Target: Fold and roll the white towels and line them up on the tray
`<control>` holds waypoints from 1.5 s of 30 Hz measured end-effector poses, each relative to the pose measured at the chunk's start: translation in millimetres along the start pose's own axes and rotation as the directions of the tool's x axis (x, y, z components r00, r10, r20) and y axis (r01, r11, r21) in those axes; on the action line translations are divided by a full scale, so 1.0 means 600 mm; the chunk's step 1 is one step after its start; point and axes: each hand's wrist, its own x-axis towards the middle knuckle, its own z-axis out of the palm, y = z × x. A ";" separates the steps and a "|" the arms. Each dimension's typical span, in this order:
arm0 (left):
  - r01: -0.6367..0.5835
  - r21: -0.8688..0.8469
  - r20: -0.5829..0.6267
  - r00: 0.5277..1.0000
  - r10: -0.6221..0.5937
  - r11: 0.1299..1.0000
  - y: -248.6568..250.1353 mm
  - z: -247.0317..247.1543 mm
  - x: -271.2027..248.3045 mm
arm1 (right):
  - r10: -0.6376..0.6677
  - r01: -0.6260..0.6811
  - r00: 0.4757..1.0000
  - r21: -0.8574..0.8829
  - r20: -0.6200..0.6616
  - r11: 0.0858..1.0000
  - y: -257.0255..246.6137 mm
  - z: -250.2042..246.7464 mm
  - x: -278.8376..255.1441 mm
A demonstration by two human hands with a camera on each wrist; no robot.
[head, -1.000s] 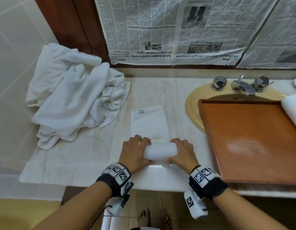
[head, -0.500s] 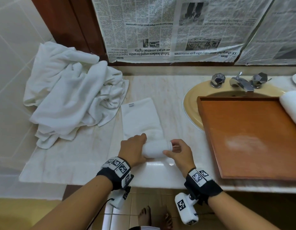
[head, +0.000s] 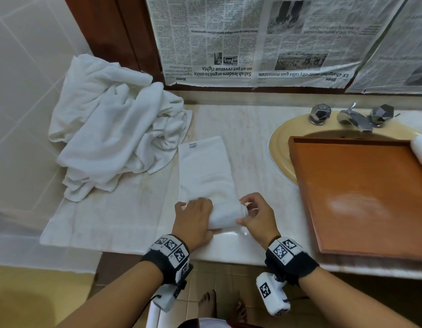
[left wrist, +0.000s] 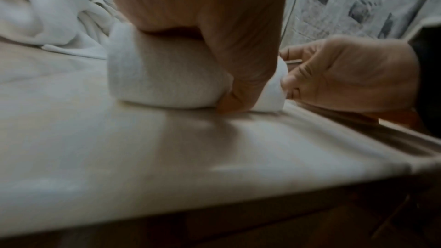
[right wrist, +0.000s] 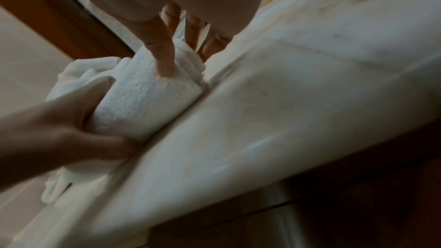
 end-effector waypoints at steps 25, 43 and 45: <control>-0.025 -0.211 -0.059 0.998 0.013 0.977 -0.044 -0.009 -0.014 | 0.073 0.109 0.919 -0.426 0.388 0.898 -0.067 0.030 0.065; 0.017 -0.246 0.199 0.980 0.033 0.969 -0.056 -0.061 0.025 | -0.171 0.529 0.848 -0.787 0.501 0.318 -0.058 0.088 0.021; 0.034 -0.260 0.292 0.955 0.045 0.965 -0.062 -0.061 0.031 | -0.139 0.536 0.838 -0.749 0.527 0.389 -0.064 0.085 0.027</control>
